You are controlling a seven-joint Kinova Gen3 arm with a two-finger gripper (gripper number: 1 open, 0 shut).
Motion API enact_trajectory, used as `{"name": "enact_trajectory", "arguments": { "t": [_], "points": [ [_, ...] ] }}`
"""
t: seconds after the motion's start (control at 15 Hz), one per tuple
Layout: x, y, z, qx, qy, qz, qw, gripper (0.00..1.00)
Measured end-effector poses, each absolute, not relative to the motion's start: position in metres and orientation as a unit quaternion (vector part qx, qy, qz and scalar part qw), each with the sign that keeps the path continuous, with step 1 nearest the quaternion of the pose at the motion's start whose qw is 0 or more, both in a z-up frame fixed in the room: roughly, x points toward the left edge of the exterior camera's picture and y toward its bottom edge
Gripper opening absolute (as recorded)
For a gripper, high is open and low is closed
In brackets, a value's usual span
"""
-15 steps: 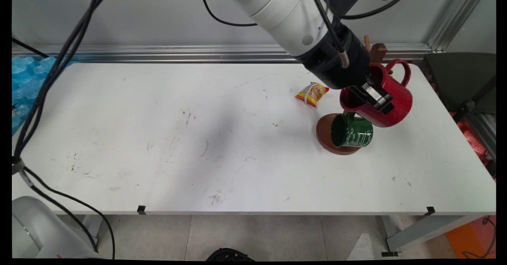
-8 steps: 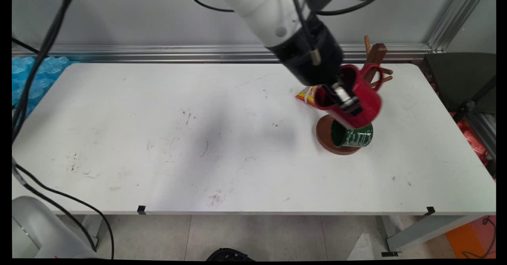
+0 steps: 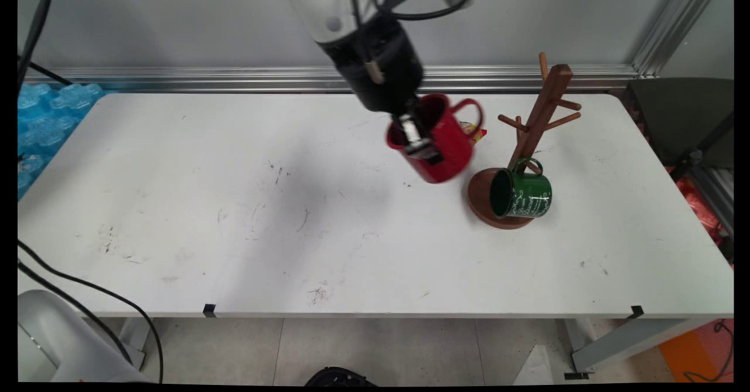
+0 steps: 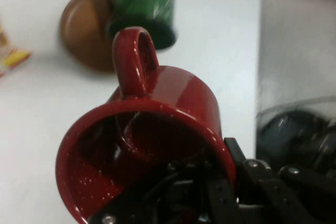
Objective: Place the picked object on the table
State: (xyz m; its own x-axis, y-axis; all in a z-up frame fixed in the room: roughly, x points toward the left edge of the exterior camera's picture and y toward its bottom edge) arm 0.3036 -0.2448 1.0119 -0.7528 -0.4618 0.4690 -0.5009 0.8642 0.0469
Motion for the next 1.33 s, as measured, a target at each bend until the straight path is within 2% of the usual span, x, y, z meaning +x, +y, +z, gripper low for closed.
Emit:
{"name": "enact_trajectory", "arguments": {
  "t": [0.33,0.6,1.33],
  "points": [
    [0.345,-0.272,1.004,0.234,-0.955,0.065,0.168,0.0],
    [0.371,-0.3,0.983,0.223,-0.964,0.083,0.118,0.0],
    [0.378,-0.366,0.874,0.209,-0.973,0.097,0.022,0.0]
  ]
}}
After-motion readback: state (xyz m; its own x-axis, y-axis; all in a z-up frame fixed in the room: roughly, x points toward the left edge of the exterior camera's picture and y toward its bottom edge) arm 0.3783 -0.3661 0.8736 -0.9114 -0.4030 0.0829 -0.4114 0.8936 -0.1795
